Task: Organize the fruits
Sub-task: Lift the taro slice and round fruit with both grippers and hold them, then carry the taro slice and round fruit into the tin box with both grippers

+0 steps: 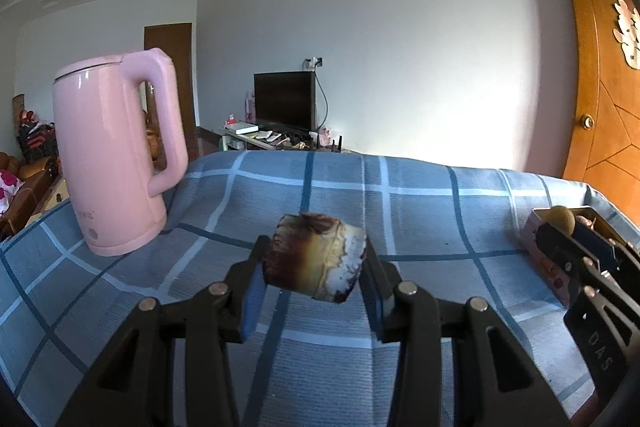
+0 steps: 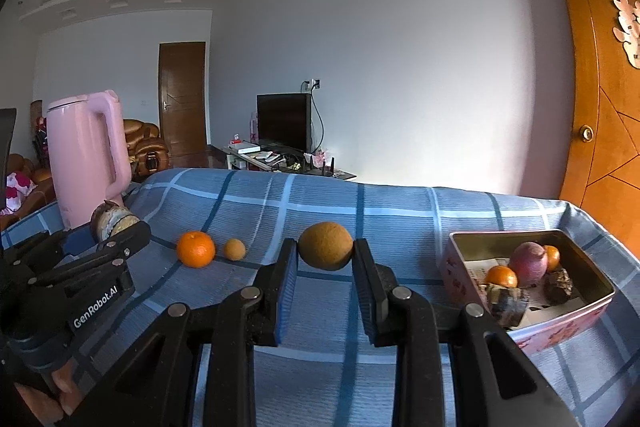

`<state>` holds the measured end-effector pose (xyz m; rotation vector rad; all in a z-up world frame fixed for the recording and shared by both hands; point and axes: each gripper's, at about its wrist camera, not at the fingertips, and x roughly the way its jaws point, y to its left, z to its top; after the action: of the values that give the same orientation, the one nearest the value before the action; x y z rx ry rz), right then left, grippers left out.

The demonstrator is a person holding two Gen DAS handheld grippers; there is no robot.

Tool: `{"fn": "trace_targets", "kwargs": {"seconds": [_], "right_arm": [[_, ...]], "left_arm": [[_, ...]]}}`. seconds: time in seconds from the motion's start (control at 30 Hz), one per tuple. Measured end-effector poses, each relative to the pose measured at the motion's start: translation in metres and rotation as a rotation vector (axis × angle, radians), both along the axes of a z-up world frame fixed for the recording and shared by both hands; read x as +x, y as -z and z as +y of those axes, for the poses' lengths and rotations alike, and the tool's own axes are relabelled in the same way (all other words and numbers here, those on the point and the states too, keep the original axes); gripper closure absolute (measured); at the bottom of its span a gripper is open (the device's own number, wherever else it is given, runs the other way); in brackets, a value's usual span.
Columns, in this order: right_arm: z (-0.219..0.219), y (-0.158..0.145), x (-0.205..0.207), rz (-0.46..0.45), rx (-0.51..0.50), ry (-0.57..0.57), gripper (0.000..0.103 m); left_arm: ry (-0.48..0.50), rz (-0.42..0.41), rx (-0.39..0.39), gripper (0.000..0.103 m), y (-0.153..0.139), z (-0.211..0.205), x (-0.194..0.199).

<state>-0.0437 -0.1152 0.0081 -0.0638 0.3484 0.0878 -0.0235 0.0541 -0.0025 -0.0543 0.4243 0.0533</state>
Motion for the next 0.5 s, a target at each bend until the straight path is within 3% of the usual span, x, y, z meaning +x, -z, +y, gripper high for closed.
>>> {"fn": "trace_targets", "kwargs": {"seconds": [0.5], "right_arm": [[-0.059, -0.003, -0.011, -0.004, -0.01, 0.063, 0.073]], "left_arm": [[0.078, -0.003, 0.032, 0.06, -0.002, -0.057, -0.006]]}}
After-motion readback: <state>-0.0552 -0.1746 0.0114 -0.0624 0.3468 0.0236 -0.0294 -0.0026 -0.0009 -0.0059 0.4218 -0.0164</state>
